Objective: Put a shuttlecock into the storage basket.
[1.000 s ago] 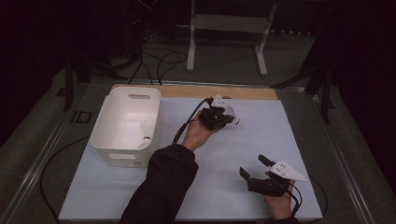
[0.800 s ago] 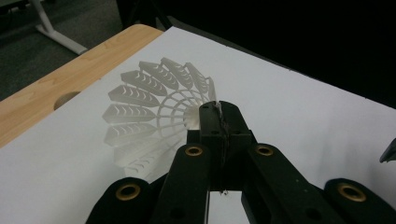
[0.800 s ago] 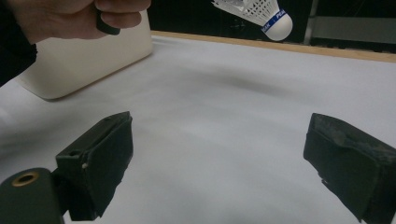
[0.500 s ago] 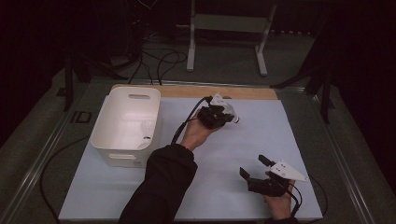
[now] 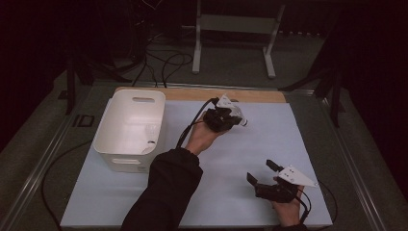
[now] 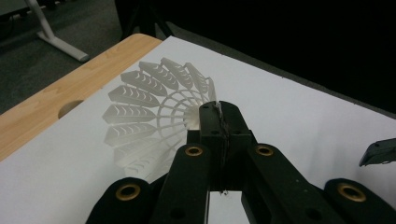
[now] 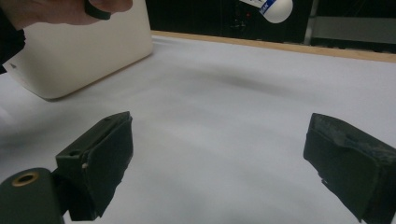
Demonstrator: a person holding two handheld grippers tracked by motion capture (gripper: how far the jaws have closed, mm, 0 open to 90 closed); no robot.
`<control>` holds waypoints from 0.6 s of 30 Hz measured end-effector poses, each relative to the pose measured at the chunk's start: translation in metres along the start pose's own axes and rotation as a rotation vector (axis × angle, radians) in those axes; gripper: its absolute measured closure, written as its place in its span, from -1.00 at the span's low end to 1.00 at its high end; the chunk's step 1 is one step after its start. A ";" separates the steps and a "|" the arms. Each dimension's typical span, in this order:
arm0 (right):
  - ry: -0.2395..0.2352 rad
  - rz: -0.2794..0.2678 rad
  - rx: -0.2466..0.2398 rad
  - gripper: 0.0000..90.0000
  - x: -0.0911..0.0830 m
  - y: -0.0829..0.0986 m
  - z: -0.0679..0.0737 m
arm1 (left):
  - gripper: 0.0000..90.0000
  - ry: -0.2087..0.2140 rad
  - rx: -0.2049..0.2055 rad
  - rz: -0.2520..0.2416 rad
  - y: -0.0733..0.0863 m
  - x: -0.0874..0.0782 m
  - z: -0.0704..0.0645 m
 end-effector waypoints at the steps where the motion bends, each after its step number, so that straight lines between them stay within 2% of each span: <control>1: 0.000 -0.001 0.000 -0.82 0.000 0.000 0.000 | 1.00 0.000 0.001 0.000 0.000 -0.001 0.000; 18: -0.002 -0.004 -0.002 -0.82 0.000 0.000 0.000 | 1.00 0.011 0.022 -0.012 -0.012 -0.015 -0.007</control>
Point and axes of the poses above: each handheld gripper's, and its own axes: x roughly forward along the jaws, y roughly out of its underside, z roughly to its left, the point moved 2 cm from there along x, roughly forward along the jaws, and after that the axes turned 2 degrees about -x, right-handed, at the moved point
